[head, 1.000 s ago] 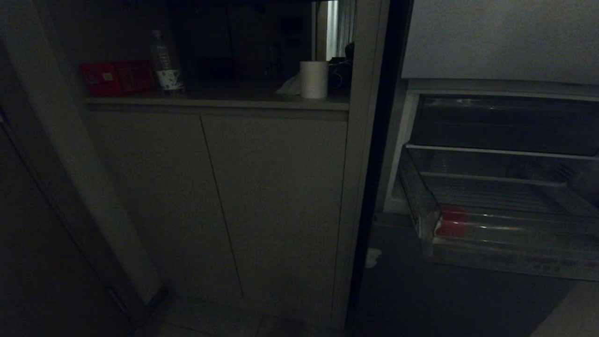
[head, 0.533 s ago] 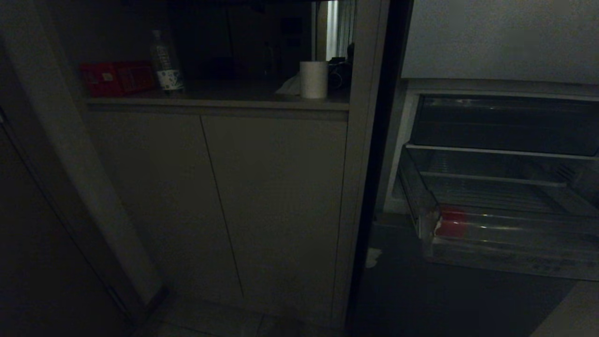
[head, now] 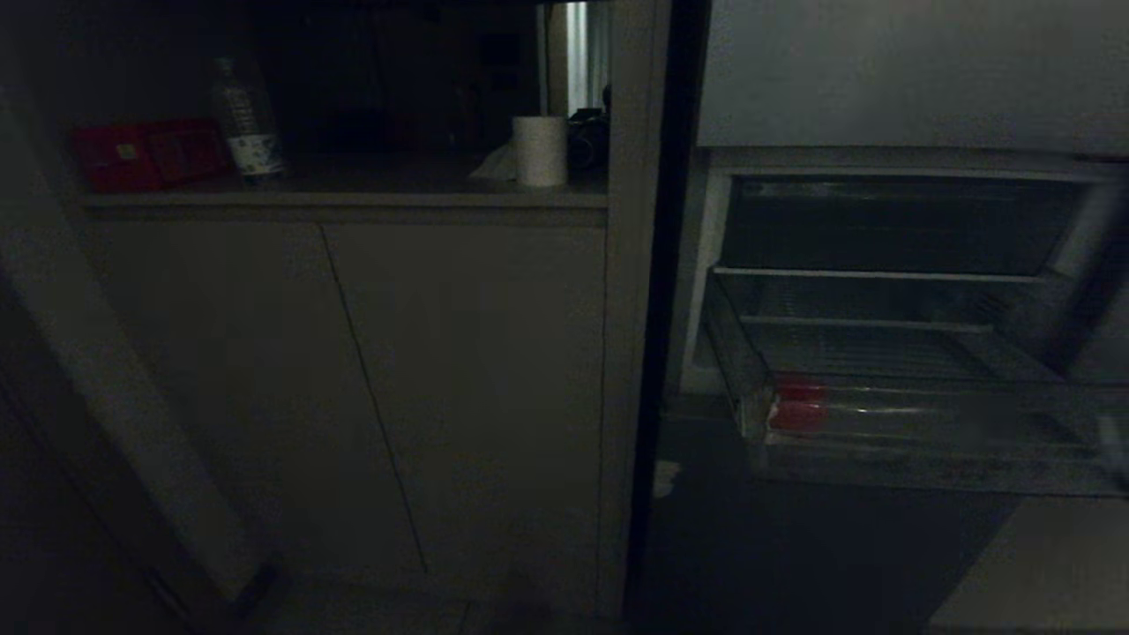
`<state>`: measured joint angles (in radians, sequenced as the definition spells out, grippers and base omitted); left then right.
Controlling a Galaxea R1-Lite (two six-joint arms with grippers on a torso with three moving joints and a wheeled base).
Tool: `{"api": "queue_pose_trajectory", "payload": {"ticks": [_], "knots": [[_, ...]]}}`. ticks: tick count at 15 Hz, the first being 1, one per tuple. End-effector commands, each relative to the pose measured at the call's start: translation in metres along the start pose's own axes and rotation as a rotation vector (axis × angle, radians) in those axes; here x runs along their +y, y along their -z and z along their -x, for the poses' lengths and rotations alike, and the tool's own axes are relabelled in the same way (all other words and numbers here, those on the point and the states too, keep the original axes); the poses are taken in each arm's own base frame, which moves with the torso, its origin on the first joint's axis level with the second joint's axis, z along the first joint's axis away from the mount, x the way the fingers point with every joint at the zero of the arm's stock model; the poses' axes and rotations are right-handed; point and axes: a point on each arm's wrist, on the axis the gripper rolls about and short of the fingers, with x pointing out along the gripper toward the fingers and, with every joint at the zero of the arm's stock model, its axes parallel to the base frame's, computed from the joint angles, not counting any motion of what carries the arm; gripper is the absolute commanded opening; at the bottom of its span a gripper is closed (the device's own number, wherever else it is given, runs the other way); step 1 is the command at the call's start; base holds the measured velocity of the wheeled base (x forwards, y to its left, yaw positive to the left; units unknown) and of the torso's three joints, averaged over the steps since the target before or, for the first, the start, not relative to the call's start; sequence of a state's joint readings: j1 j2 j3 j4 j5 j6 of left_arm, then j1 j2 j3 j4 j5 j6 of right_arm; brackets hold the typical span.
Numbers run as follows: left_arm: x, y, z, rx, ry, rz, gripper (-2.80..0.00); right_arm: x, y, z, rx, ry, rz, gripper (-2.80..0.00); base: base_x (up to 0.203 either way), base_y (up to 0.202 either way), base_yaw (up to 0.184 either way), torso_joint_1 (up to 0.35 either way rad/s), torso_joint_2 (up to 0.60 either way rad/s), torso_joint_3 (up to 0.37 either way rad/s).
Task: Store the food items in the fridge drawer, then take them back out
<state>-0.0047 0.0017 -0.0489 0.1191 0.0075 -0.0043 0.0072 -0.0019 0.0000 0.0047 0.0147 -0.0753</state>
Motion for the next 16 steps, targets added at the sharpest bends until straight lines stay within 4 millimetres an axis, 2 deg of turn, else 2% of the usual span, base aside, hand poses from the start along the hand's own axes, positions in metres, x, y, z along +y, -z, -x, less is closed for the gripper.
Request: {"api": "queue_pose_trajectory", "payload": {"ticks": [1,16], "knots": [[0.0,0.0,-0.0001,0.002,0.0,0.0,-2.8,0.0,0.0001,0.0,0.002,-0.001,-0.002,-2.8,-0.001,0.007,-0.179,-0.003,0.0,0.01],[0.0,0.0,0.0,0.001,-0.001,0.0,-2.8,-0.0002,-0.0026,-0.0002,-0.002,0.0,0.015,-2.8,-0.001,0.007,-0.164,0.002,0.0,0.002]]}}
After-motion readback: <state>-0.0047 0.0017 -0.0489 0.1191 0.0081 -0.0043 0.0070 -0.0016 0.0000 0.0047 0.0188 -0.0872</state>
